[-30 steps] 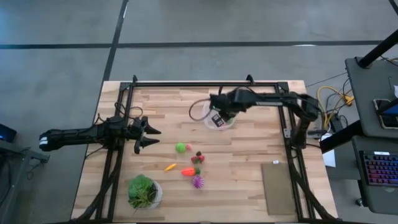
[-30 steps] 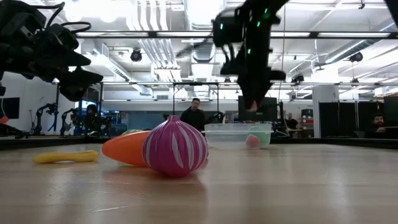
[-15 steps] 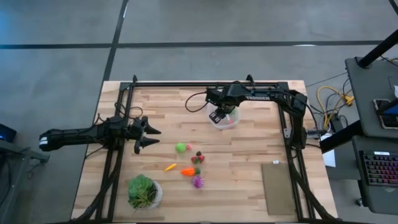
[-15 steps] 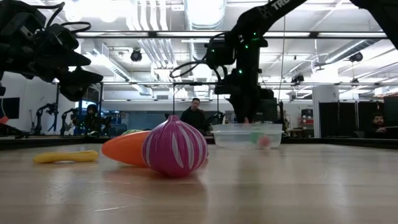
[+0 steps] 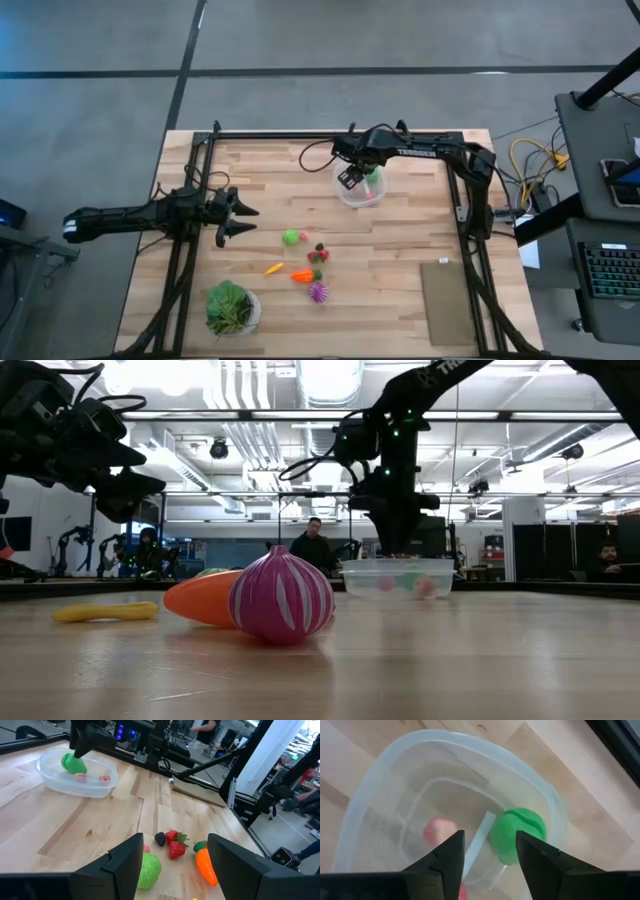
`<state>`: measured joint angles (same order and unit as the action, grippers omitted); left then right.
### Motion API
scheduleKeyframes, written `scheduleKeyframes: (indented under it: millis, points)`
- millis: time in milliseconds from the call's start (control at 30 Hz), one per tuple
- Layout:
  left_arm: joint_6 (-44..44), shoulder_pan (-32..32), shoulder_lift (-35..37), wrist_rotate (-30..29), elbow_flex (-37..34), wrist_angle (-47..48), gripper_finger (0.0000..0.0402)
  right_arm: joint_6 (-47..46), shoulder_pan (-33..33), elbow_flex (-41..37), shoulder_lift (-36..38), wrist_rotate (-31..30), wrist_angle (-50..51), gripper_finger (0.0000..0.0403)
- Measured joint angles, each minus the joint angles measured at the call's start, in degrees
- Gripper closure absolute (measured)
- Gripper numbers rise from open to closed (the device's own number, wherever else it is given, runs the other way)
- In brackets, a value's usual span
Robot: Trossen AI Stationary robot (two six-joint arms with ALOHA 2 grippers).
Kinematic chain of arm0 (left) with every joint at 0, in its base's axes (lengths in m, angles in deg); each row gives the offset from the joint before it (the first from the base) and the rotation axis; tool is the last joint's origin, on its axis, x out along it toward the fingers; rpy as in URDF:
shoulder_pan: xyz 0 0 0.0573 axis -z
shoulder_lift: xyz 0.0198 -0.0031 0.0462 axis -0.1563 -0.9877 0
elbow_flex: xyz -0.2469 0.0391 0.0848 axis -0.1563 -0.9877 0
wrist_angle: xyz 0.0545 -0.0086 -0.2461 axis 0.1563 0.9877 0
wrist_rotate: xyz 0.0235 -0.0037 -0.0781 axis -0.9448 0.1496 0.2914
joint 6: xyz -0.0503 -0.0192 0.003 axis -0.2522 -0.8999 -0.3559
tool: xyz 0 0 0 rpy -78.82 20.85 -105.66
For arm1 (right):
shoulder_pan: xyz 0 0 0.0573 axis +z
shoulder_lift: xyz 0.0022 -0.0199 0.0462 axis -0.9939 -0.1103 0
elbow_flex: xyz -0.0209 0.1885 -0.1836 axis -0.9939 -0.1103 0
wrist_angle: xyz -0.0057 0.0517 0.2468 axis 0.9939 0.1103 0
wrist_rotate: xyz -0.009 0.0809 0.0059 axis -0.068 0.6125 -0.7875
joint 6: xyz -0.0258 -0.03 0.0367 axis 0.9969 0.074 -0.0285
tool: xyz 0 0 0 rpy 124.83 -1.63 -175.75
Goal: Pick and placing Produce into tupperware
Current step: Move the transparent bin to the center of the table
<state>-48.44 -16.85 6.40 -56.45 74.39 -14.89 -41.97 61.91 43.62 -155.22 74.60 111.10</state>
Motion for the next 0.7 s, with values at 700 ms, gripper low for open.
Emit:
scheduleKeyframes:
  millis: [700]
  points:
    - [0.0, 0.0, 0.1, 0.0, 0.0, -0.1, 0.0194, 14.2, 26.0, 0.0, 0.6, 13.0, -9.0, 0.0218]
